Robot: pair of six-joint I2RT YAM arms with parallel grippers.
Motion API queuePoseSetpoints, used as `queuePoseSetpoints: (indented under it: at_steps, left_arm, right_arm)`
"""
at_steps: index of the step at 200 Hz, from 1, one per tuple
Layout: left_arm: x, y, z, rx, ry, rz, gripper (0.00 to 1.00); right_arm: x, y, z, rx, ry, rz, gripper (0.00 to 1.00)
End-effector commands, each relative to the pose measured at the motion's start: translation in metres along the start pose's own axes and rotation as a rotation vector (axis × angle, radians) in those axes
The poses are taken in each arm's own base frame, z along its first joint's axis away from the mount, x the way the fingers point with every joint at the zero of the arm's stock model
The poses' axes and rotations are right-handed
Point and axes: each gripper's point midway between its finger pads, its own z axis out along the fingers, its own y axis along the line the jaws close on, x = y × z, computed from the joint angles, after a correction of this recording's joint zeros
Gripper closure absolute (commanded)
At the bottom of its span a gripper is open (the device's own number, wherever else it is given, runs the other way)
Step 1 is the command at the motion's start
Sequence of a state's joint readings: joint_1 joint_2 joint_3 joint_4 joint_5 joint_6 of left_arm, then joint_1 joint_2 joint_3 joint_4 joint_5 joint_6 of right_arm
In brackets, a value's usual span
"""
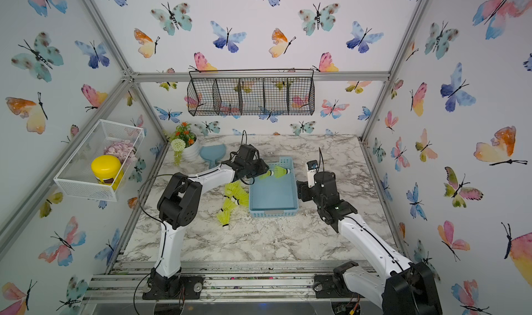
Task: Put the shuttlecocks into the storage box
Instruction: Place the shuttlecock in the storage box.
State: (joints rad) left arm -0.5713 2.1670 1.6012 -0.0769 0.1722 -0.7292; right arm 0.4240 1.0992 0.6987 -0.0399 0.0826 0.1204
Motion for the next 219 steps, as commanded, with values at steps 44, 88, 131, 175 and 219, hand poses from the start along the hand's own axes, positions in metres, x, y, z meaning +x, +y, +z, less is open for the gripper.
queuePoseSetpoints:
  at_steps: [44,88,131,175,219]
  left_arm:
    - [-0.025,-0.017,-0.023,-0.043,-0.076,0.079,0.53]
    - [-0.029,-0.018,-0.032,-0.083,-0.086,0.123,0.50]
    - [-0.038,-0.031,-0.065,-0.119,-0.167,0.190,0.46]
    - [-0.050,-0.043,-0.127,-0.132,-0.262,0.264,0.44]
    - [-0.044,-0.017,-0.199,-0.249,-0.300,0.374,0.41]
  right_arm:
    - [0.004,-0.005,-0.003,0.015,0.004,0.003,0.28]
    - [0.004,-0.005,-0.003,0.014,0.004,0.003,0.28]
    - [0.007,-0.006,-0.001,0.024,0.012,0.006,0.28]
    - [0.006,-0.010,0.002,0.048,0.002,0.027,0.28]
    - [0.001,-0.004,0.007,0.017,0.014,0.040,0.28]
